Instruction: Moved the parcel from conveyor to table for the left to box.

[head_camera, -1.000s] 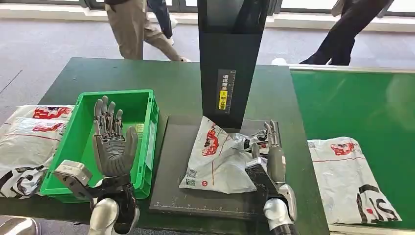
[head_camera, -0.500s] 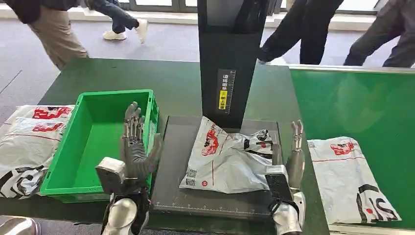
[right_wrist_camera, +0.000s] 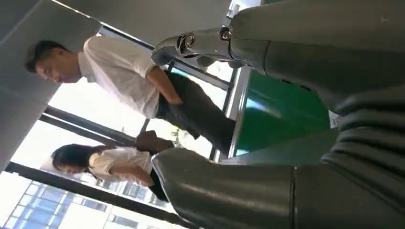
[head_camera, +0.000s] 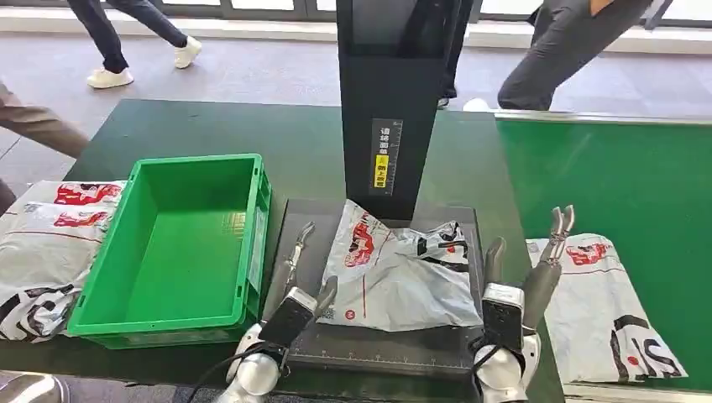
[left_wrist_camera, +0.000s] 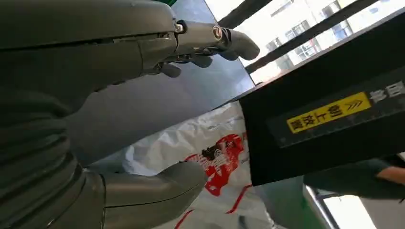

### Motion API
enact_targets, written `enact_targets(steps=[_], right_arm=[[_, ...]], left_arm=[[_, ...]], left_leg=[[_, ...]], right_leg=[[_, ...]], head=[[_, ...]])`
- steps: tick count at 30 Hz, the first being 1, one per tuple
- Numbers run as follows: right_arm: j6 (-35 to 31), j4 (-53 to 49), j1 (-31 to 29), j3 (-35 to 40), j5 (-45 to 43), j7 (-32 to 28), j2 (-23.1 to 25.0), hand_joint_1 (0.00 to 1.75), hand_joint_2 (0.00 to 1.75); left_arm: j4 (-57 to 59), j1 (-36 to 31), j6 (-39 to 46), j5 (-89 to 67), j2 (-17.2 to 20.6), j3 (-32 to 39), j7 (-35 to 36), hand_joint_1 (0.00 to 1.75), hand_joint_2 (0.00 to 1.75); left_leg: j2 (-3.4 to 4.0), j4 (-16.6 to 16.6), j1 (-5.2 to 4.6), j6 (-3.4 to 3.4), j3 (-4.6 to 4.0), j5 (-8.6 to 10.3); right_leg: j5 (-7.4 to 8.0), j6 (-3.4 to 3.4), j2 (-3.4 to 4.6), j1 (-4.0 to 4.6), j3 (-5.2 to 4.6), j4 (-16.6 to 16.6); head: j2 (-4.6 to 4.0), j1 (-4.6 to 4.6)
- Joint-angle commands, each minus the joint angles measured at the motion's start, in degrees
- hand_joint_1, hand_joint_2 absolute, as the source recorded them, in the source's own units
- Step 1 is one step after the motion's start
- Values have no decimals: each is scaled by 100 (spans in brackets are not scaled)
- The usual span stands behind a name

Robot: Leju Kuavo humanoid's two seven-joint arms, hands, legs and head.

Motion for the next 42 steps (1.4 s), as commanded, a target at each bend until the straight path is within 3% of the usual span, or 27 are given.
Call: enact_targets(steps=[1, 10, 15, 22, 26, 27, 28, 29, 30, 42], right_arm=[[29, 143, -210, 300, -14, 13, -318, 0, 175], [64, 189, -246, 301, 24, 13, -296, 0, 175], [62, 271, -307, 336, 38, 13, -276, 0, 175], [72, 283, -319, 340, 37, 13, -275, 0, 175], [61, 264, -292, 363, 31, 13, -296, 0, 175], [53, 248, -281, 375, 27, 13, -302, 0, 175], [44, 238, -271, 377, 25, 13, -306, 0, 175], [39, 224, -264, 377, 24, 13, -315, 0, 175], [43, 220, -264, 371, 24, 13, -317, 0, 175], [35, 192, -234, 332, 40, 13, -311, 0, 175]], left_arm=[[1430, -1010, 174, -268, -407, -607, 247, 0, 175], [1873, -1193, 294, -723, -407, -838, 578, 0, 175], [2564, -1428, 986, -2017, -407, -1283, 1533, 0, 175], [2642, -1440, 940, -2098, -407, -1371, 1589, 0, 175], [2893, -1496, 962, -2547, -407, -1568, 1972, 0, 175], [2973, -1520, 964, -2645, -407, -1617, 2070, 7, 175], [3031, -1542, 967, -2727, -407, -1658, 2147, 93, 175], [3081, -1562, 912, -2756, -407, -1714, 2168, 155, 175], [3110, -1568, 892, -2765, -407, -1743, 2166, 175, 175], [3192, -1612, 895, -2867, -407, -1861, 2285, 175, 175]], left_leg=[[-28, 0, -2, 3, -3, 6], [-14, 2, -1, 2, -5, 4], [-13, 0, 0, 2, 1, 3], [-7, -3, -2, 3, 7, 0], [-15, -6, -2, 4, 12, 1], [-14, -2, 0, 3, 6, 0], [-13, -11, -4, 3, 18, 1], [-12, -3, -1, 3, 9, 0], [-13, -7, -1, 3, 13, 1], [-11, -15, -4, 4, 29, 0]], right_leg=[[-3, 0, -31, -1, 9, -3], [0, 0, -18, 0, 8, 0], [1, 1, -16, 1, 15, -2], [1, 2, -12, 0, 22, -6], [-1, 0, -18, 0, 30, -9], [1, 1, -14, 2, 24, -6], [0, 0, -15, -2, 34, -13], [0, 1, -13, 1, 26, -6], [1, 1, -15, 1, 31, -11], [3, 0, -12, -1, 50, -18]], head=[[0, 0], [0, 2], [2, 0], [2, 0], [2, 0], [0, 0], [2, 0], [0, 0], [2, 0], [2, 0]])
